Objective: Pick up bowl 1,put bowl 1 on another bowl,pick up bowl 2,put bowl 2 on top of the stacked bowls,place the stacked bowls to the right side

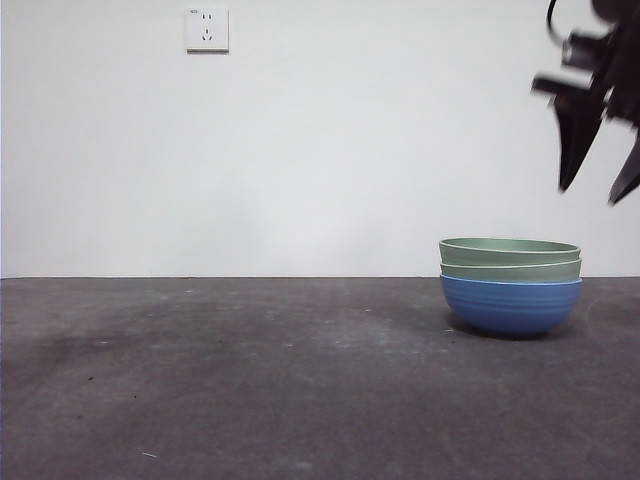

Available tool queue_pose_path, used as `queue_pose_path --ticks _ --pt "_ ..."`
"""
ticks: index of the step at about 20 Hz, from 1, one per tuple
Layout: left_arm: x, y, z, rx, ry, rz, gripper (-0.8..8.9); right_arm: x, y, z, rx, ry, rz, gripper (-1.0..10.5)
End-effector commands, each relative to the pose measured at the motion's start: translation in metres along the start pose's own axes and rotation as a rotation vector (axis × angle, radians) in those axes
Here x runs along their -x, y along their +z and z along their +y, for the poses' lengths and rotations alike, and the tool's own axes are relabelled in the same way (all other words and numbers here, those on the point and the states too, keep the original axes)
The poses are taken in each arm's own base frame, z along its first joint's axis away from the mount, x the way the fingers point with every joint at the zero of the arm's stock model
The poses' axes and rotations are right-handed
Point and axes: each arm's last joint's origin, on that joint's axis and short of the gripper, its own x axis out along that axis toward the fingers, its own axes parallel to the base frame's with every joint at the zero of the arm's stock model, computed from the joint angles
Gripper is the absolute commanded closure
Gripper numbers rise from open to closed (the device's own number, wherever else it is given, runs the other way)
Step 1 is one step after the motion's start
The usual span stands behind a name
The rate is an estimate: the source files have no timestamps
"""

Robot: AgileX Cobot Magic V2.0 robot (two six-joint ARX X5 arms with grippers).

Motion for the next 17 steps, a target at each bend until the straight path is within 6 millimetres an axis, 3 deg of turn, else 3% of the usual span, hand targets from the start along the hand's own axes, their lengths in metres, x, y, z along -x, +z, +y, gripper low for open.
queue_pose_path --ticks 1,8,10,11,14,17 --pt "0.000 0.000 0.000 -0.021 -0.003 -0.007 4.60 0.026 -0.015 0.009 0.025 0.006 0.023 6.9" --pt "0.000 0.000 -0.001 -0.045 -0.009 -0.004 4.69 0.106 -0.074 0.040 0.150 0.041 0.075 7.0" --pt "0.000 -0.001 -0.001 -0.044 -0.010 0.004 4.73 0.121 -0.088 0.045 0.192 0.052 0.071 8.3" --pt "0.000 -0.001 -0.001 -0.043 -0.011 0.013 4.99 0.127 -0.093 0.047 0.208 0.058 0.060 9.2" --pt "0.000 -0.003 -0.001 -0.041 -0.010 0.027 8.34 0.140 -0.104 0.050 0.247 0.070 0.037 9.6" --pt "0.000 -0.003 -0.001 -0.041 -0.010 0.033 8.22 0.146 -0.108 0.050 0.248 0.074 0.014 9.6"
